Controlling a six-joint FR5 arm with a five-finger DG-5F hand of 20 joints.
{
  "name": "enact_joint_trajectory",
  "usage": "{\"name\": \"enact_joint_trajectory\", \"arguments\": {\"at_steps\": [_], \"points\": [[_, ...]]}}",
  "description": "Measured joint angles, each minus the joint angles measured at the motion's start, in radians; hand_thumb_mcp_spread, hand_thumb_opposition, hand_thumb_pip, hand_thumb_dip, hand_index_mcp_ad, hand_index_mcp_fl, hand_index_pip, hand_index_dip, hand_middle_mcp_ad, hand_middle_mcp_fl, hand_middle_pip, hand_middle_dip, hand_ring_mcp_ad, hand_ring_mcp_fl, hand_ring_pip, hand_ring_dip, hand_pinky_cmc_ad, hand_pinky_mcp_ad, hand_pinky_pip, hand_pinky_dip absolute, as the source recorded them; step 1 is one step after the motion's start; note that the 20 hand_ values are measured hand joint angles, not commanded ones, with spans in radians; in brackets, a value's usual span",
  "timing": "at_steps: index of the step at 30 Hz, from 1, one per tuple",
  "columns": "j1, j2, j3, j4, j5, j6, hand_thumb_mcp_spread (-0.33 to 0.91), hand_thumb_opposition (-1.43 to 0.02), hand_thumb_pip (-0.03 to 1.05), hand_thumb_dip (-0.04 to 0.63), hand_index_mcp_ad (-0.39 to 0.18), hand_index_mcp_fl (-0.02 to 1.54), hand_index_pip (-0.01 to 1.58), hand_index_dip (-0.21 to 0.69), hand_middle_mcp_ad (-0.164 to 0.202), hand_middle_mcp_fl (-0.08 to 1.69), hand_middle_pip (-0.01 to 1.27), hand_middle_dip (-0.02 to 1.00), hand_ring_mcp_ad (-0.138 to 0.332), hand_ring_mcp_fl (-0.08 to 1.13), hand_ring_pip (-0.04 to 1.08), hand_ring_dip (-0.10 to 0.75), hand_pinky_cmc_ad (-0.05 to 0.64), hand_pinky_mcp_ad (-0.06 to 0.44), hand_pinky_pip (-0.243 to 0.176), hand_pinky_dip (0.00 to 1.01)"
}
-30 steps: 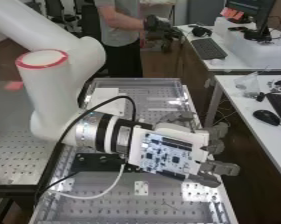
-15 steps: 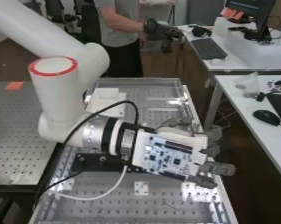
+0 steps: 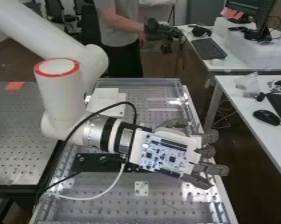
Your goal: Grab the chopstick and place it in the clear container
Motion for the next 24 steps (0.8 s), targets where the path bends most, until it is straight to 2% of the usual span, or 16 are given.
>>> {"name": "enact_joint_trajectory", "arguments": {"at_steps": [2,3,5,6,11,17,21,24], "points": [[0.006,0.000,0.003,0.002,0.009,-0.001,0.55,-0.83,0.43,0.356,-0.143,0.59,0.40,0.476,0.096,0.69,0.10,0.82,0.066,0.18,0.11,0.253,0.393,0.330,-0.028,0.14],[0.008,0.000,0.003,0.003,0.011,0.000,0.57,-0.83,0.43,0.356,-0.143,0.59,0.42,0.476,0.094,0.69,0.10,0.82,0.073,0.18,0.11,0.258,0.400,0.328,-0.028,0.14],[0.012,0.000,0.001,0.010,0.014,0.001,0.58,-0.83,0.43,0.356,-0.154,0.59,0.45,0.476,0.091,0.71,0.10,0.83,0.052,0.19,0.11,0.258,0.387,0.311,-0.028,0.14],[0.015,0.000,-0.004,0.017,0.017,0.002,0.58,-0.83,0.43,0.356,-0.152,0.59,0.46,0.476,0.082,0.70,0.10,0.83,0.052,0.21,0.11,0.258,0.387,0.314,-0.028,0.14],[0.024,0.004,-0.023,0.038,0.041,0.004,0.58,-0.83,0.41,0.356,-0.169,0.62,0.53,0.471,0.084,0.75,0.10,0.83,0.056,0.24,0.12,0.293,0.379,0.309,-0.028,0.14],[0.029,0.008,-0.034,0.052,0.053,-0.002,0.61,-0.83,0.38,0.356,-0.173,0.59,0.55,0.443,0.080,0.80,0.10,0.85,0.037,0.31,0.12,0.330,0.382,0.311,-0.026,0.14],[0.032,0.009,-0.038,0.062,0.069,-0.015,0.62,-0.83,0.37,0.354,-0.187,0.64,0.56,0.440,0.082,0.84,0.11,0.85,0.038,0.33,0.12,0.330,0.379,0.312,-0.026,0.15],[0.034,0.009,-0.037,0.063,0.076,-0.023,0.65,-0.83,0.37,0.354,-0.202,0.71,0.56,0.428,0.082,0.86,0.11,0.85,0.037,0.35,0.12,0.363,0.368,0.311,-0.026,0.15]]}}
